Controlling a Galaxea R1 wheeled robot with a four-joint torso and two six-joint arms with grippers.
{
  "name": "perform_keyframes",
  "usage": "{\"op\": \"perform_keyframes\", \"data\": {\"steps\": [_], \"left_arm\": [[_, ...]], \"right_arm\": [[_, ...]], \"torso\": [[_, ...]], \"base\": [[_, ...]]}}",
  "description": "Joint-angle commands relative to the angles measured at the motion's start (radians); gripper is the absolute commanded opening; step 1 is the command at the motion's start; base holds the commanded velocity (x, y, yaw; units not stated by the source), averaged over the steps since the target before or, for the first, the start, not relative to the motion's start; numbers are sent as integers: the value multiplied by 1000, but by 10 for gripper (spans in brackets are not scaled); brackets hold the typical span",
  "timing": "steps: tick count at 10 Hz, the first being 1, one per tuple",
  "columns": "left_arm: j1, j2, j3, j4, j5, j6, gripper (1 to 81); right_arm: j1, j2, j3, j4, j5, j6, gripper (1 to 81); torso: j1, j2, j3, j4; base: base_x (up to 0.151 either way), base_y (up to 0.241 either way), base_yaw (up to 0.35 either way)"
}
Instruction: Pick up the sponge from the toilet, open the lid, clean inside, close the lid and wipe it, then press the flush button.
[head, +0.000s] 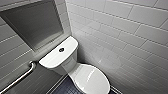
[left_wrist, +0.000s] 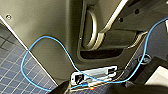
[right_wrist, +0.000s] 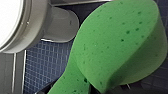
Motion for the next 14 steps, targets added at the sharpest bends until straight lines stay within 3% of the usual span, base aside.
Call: {"op": "perform_keyframes", "data": {"steps": [1,4,8,14], "left_arm": [[-20,-129,226,-2,98,-3,811],[-81,-240,407,-5,98,-5,811],[-153,-257,435,-8,98,-8,811],[-219,-275,443,-23,96,-22,811]], "right_arm": [[-128,-73,12,-130,-38,-1,10],[-257,-87,16,-162,-38,-5,10],[-369,-23,-33,-201,-24,-15,10],[-391,40,-90,-224,-26,-15,10]], "torso": [[0,0,0,0],[0,0,0,0],[0,0,0,0],[0,0,0,0]], "base": [[0,0,0],[0,0,0],[0,0,0],[0,0,0]]}}
